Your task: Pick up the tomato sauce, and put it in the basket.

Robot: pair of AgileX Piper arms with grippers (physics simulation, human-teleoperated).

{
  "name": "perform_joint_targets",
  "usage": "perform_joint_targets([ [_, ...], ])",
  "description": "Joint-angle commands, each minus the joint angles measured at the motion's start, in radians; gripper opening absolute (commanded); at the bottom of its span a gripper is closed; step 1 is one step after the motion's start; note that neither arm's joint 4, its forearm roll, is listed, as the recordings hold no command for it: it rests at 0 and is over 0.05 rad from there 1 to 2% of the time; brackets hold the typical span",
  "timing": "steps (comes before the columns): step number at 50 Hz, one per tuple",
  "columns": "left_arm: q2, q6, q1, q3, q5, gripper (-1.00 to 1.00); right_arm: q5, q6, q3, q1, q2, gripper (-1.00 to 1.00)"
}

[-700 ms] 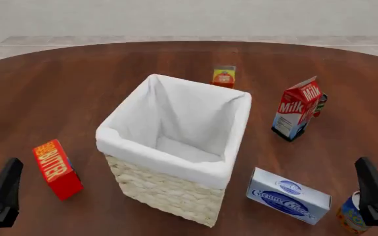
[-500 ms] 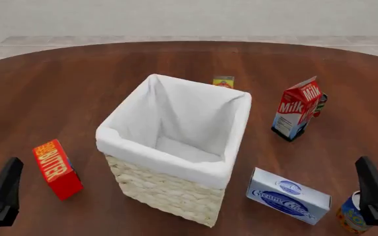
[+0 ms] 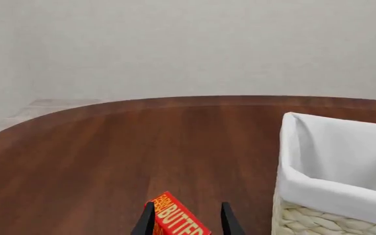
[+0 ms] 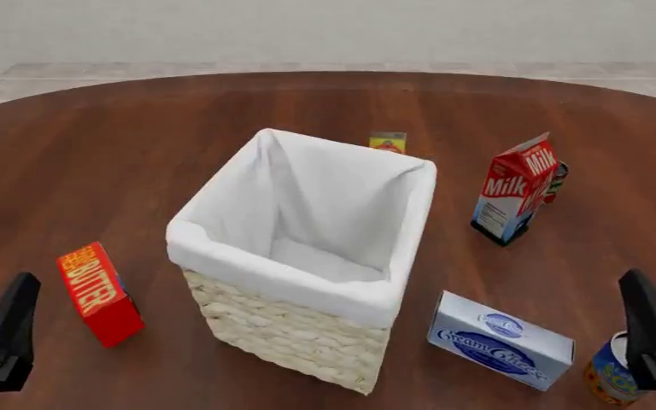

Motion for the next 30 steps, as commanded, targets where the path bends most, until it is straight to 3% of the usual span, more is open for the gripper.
perform_joint_targets([
  [1, -0.014, 0.001, -0.001, 0.001, 0.012, 1.00, 0.006, -0.007, -0.023, -0.001, 0.012, 1.00],
  [18, -0.019, 0.001, -0.001, 0.000, 0.018, 1.00, -0.021, -0.055, -0.202, 0.007, 0.184, 1.00],
  [24, -0.018, 0.001, -0.001, 0.000, 0.017, 1.00, -0.020, -0.053, -0.301, 0.000, 0.295, 1.00],
  [27, -0.017, 0.001, -0.001, 0.000, 0.016, 1.00, -0.024, -0.086, -0.339, 0.008, 0.342, 1.00],
  [30, -0.015, 0.002, -0.001, 0.001, 0.014, 1.00, -0.011, -0.085, -0.392, 0.012, 0.387, 1.00],
])
